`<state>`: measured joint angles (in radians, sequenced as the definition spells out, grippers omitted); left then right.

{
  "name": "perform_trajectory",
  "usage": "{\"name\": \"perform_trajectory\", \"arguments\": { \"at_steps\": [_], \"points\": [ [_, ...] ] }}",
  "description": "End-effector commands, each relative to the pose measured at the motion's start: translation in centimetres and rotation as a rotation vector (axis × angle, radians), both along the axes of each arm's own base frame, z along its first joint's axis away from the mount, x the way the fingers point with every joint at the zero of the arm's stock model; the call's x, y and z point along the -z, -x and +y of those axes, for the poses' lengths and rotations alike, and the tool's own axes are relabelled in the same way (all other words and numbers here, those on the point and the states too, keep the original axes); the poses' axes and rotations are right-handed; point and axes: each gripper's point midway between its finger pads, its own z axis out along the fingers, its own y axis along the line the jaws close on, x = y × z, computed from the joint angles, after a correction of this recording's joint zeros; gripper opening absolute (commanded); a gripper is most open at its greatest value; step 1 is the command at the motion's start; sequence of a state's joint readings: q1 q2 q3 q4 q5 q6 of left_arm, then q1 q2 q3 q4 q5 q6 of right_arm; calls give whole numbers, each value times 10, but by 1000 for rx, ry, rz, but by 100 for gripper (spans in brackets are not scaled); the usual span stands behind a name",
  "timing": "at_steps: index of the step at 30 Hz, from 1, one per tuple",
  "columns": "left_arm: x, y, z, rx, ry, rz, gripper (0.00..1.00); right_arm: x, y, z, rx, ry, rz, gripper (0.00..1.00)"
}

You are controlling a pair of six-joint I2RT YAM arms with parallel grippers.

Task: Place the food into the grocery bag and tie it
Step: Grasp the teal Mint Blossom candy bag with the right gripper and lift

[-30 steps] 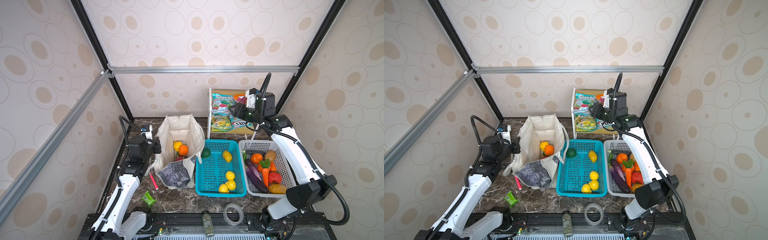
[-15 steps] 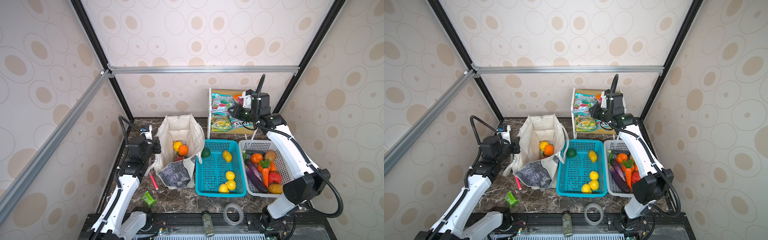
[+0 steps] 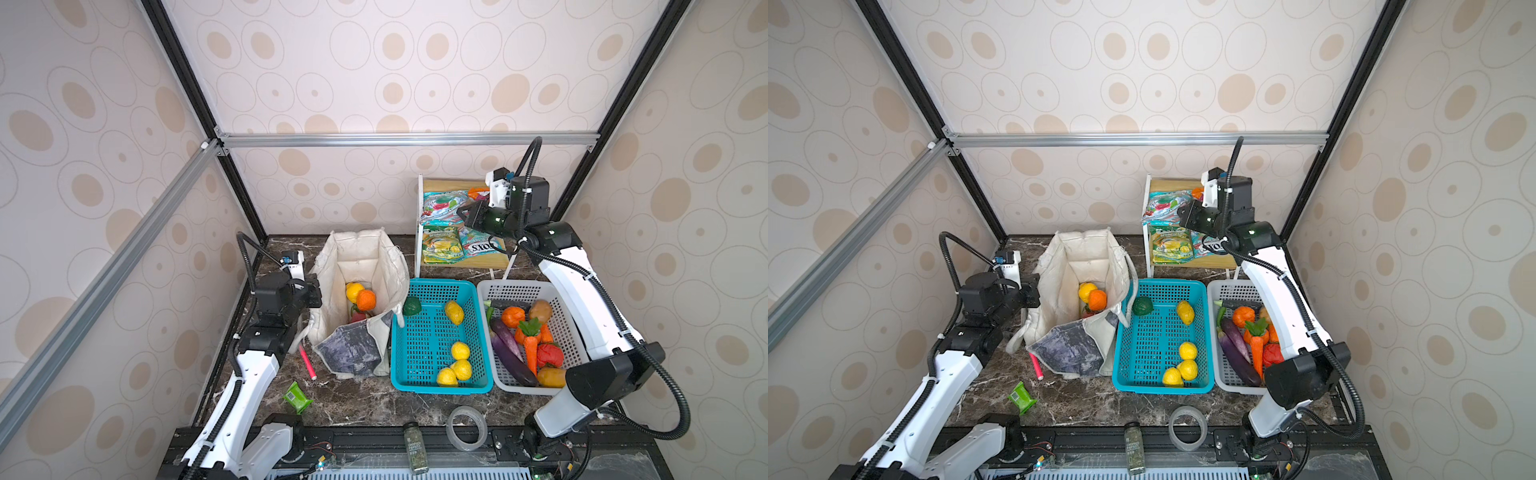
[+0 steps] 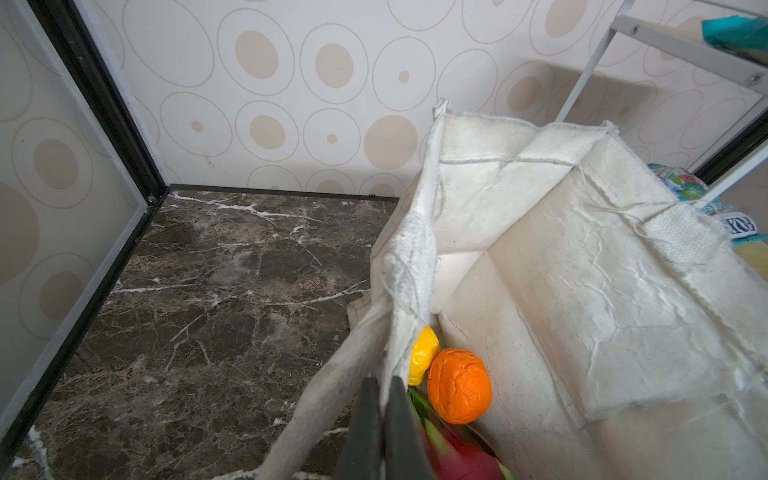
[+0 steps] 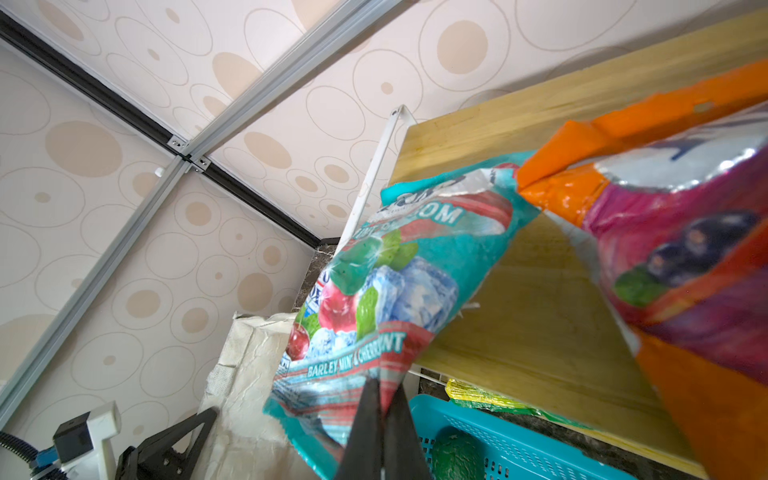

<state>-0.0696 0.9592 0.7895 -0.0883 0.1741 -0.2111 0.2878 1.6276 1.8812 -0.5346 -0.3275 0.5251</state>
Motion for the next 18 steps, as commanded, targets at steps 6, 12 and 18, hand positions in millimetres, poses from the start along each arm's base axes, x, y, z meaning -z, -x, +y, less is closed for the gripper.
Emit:
{"name": "perform_trajectory", "arguments": {
  "at_steps": [6,12,18],
  "points": [
    [-19,-1,3,-10,-1,-67,0,-45,20,13,-111,-42,-110,0],
    [-20,0,3,-14,-3,-69,0,-47,7,17,-117,-32,-117,0],
    [-20,0,4,-15,-2,-71,0,-50,-15,9,-106,-49,-110,0]
  ]
}}
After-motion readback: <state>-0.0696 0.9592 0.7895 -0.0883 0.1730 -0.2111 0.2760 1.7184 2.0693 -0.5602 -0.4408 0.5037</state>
